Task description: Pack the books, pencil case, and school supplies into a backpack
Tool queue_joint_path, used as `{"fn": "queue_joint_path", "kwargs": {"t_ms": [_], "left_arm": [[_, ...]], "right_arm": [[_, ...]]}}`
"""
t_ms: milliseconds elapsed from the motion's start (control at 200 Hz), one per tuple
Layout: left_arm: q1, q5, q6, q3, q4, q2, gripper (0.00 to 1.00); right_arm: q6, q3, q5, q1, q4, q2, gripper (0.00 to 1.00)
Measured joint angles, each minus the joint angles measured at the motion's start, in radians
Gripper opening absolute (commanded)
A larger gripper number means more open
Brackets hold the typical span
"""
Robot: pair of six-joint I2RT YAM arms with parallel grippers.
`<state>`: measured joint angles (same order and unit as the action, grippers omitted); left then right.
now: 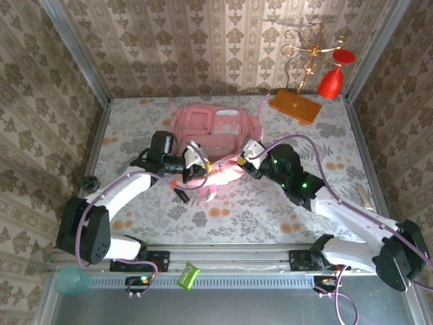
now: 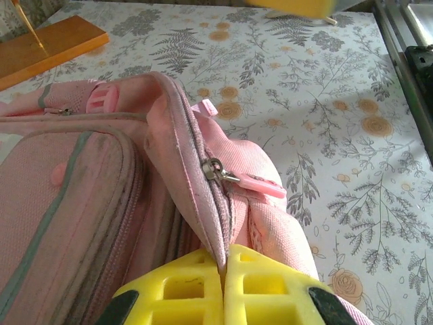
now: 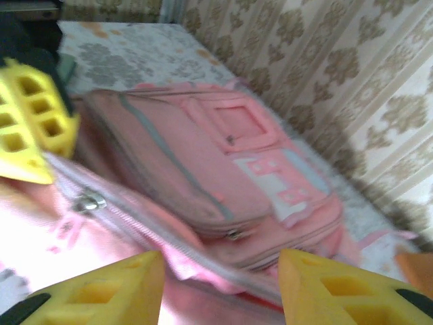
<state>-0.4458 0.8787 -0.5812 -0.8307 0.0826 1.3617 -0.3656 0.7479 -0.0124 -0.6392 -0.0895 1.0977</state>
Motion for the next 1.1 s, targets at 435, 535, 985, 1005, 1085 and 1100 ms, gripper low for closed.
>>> {"fn": "queue_joint_path", "kwargs": {"t_ms": [435,535,985,1005,1085,1100], "left_arm": [[-0.063,-0.041,0.036,-0.001,-0.027,0.034,0.0],[-0.067,-0.046,0.036,-0.001,-0.027,0.034,0.0],[-0.086,-0.065,0.036,-0.015,-0.023,0.04,0.0],[-0.087,-0.066,0.036,-0.016,-0.021,0.04,0.0],[-0.089,-0.068,0.036,-0.02,-0.018,0.04,0.0],[-0.09,-0.069,0.036,-0.021,-0.017,0.04,0.0]], "right_arm": [[0.555,0.058,-0.282,-0.063,0.171,0.113,0.39],[0.587,0.117,-0.216,-0.09,0.211,0.152,0.34],[0.604,0.235,0.141,-0.21,0.336,0.28,0.37],[0.604,0.237,0.156,-0.215,0.341,0.284,0.37],[0.603,0.254,0.208,-0.231,0.356,0.307,0.37],[0.601,0.256,0.217,-0.232,0.357,0.313,0.37]]}}
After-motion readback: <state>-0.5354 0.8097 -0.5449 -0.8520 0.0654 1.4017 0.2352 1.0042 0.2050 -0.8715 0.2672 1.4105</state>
